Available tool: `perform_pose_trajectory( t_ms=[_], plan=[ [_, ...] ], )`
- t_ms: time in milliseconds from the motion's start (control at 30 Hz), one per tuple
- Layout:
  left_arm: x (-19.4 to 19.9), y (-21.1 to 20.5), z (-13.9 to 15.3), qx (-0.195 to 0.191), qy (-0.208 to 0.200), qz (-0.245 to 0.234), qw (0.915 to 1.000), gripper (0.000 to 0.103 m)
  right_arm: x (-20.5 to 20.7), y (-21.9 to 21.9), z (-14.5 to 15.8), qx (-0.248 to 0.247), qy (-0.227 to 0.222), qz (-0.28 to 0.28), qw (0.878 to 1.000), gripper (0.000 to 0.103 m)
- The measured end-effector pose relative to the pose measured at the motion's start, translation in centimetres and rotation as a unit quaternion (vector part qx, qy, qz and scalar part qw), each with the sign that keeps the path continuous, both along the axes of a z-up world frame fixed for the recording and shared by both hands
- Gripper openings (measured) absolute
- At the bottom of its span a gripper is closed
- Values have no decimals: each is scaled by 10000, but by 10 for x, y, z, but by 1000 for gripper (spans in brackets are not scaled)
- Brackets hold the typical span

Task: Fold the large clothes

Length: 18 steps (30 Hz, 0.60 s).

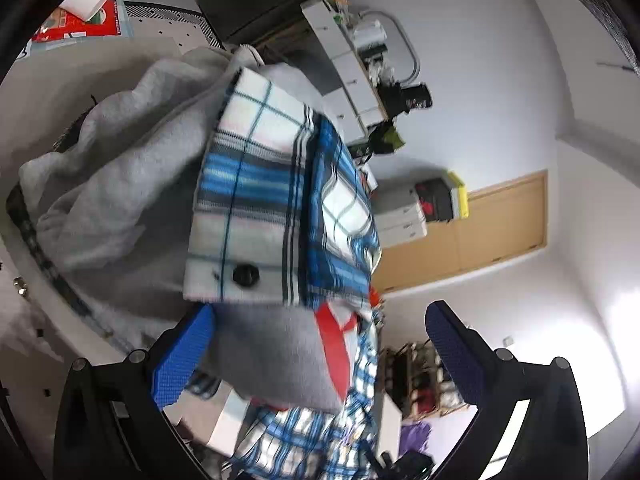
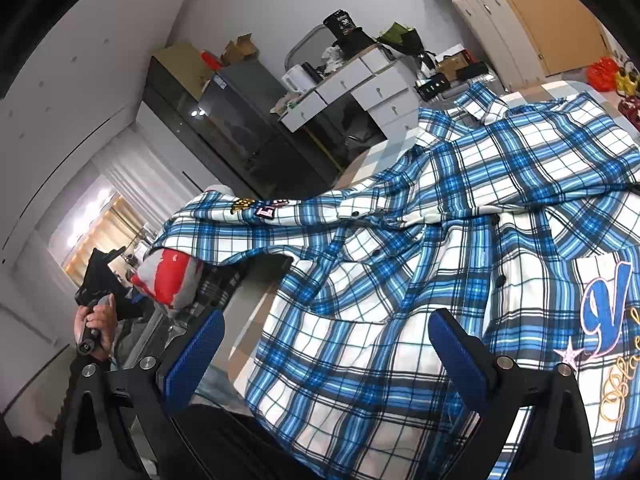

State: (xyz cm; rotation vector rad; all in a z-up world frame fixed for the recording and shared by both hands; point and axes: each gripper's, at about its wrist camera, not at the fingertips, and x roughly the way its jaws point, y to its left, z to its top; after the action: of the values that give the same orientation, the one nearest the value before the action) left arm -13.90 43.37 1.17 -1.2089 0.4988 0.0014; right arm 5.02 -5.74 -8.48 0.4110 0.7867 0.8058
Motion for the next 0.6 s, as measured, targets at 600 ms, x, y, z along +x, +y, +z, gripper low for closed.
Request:
perform_pose_trajectory(
  t_ms=[600],
  plan=[
    [-4,0,37,964,-561,691,9914,102,0,6,-4,-146,16,35,9999,103]
  ],
)
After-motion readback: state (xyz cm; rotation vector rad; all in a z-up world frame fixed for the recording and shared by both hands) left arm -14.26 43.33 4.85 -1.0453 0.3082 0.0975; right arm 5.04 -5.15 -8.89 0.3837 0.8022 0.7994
